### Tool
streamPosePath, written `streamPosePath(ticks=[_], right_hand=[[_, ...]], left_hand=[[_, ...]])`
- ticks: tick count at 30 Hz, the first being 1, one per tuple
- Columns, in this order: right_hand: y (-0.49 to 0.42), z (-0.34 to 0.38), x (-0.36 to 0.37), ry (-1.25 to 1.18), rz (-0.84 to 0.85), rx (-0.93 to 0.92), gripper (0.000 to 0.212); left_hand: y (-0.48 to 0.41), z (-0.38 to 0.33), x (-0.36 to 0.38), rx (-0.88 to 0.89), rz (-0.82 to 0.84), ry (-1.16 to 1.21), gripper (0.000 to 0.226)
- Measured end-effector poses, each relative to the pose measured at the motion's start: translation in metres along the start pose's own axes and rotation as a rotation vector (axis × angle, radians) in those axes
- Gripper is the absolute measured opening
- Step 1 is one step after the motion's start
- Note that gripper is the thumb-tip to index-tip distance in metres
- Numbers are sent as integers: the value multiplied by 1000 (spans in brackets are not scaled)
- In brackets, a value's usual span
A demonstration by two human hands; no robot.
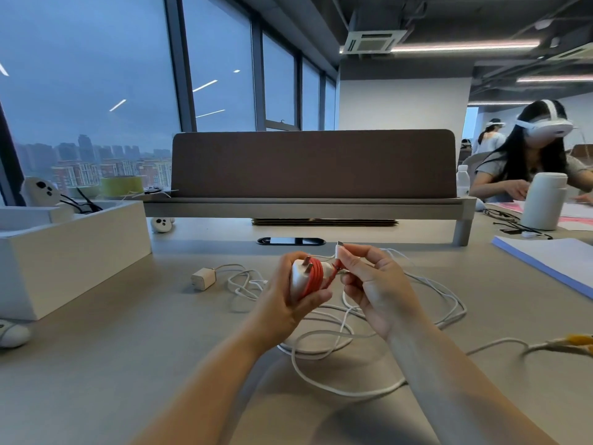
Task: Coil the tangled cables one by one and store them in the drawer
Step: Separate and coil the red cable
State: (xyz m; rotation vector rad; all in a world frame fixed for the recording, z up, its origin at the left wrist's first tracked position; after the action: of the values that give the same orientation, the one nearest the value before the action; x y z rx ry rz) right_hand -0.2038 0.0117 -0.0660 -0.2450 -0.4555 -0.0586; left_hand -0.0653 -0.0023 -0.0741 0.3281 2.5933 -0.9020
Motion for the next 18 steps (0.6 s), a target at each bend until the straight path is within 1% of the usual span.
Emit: streamPosePath(ticks=[2,9,15,18], right_hand=[[2,0,3,46,20,2,15],[7,5,13,236,101,-59,11],[4,5,10,280,106,-74,15],[2,6,11,325,112,-109,11]], left_hand=[[0,-3,-2,48,-19,-55,49],[0,-5,-8,104,-49,-232,46],[-3,-6,-14,121,-123,-269,45],[-3,-6,-15,152,-119,-280,47]])
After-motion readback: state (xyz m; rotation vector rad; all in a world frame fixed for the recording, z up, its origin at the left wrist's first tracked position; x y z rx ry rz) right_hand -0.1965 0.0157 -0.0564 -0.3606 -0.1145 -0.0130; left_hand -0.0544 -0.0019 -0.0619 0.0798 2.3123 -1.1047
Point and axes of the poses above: each hand's wrist, its own y-axis away from the middle knuckle, its own x-axis out of the palm, z = x × y, the point moved 9 cm from there along -y, towards the middle knuckle, and after that the axes turned 4 degrees about -y, right-handed, at the moved point
